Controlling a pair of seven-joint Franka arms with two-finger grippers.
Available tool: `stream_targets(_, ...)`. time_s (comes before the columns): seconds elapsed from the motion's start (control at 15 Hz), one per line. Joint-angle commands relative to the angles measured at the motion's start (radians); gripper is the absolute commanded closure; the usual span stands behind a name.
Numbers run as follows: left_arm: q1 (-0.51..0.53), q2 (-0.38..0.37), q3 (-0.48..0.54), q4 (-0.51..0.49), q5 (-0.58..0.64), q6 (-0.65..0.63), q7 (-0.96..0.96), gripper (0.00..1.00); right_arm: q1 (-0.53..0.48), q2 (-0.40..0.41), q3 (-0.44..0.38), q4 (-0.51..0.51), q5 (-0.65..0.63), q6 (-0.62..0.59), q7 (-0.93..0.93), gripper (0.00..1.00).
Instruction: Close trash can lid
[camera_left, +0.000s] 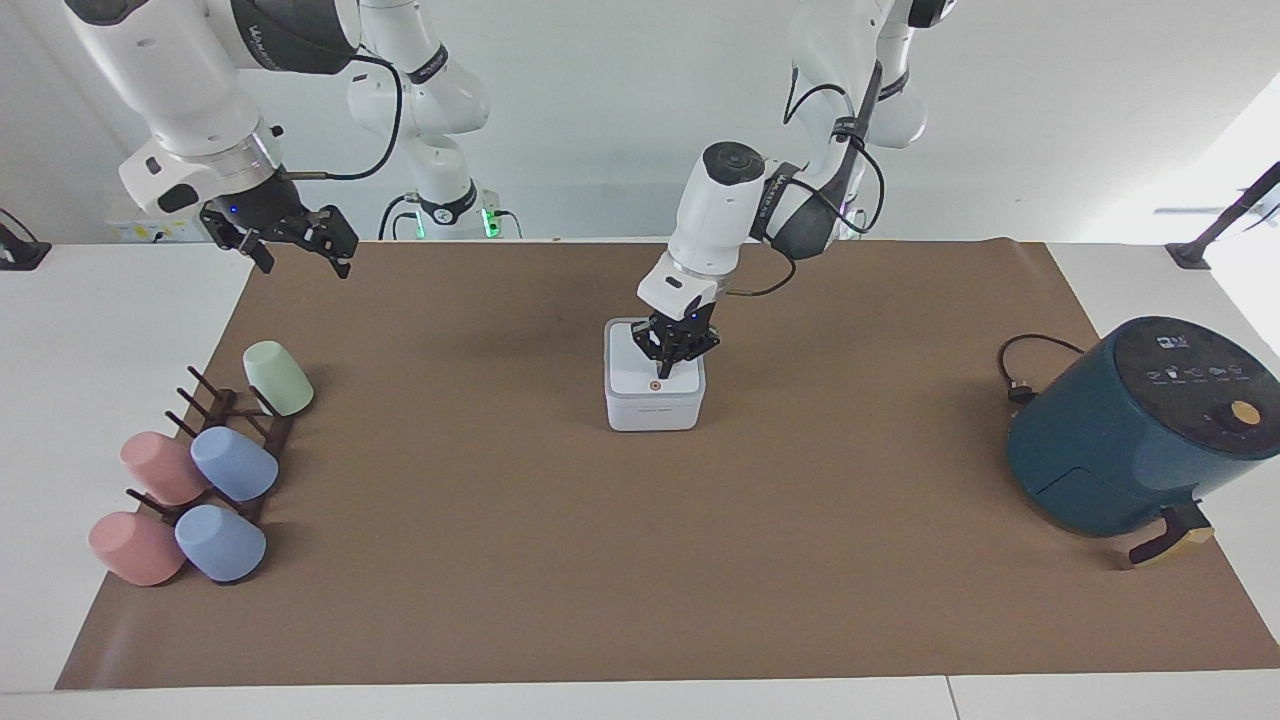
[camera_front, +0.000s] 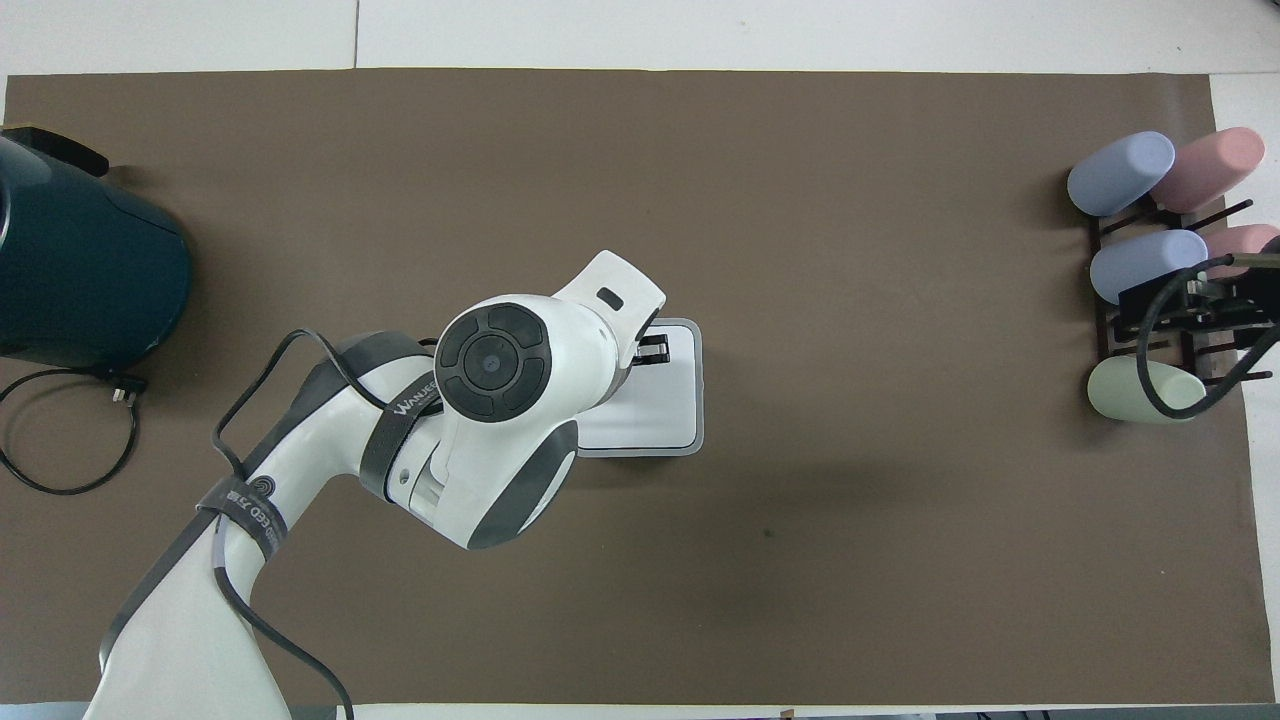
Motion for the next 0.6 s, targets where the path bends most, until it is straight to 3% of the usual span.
stream_targets(0.0,0.035,0.017,0.001,0.069,0.001,-0.107,0.021,1.00,-0.005,-0.004,-0.001,0.003,0.005,-0.011,-0.009,0.00)
stream_targets(0.33,0.129,-0.062,0.000,0.159,0.001,-0.325,0.093,1.00,-0.005,-0.004,0.001,0.003,0.005,-0.011,-0.009,0.00)
stream_targets(0.53,0.265,-0.139,0.000,0.159,0.001,-0.452,0.250,1.00,-0.006,-0.004,-0.001,0.003,0.005,-0.011,-0.009,0.00)
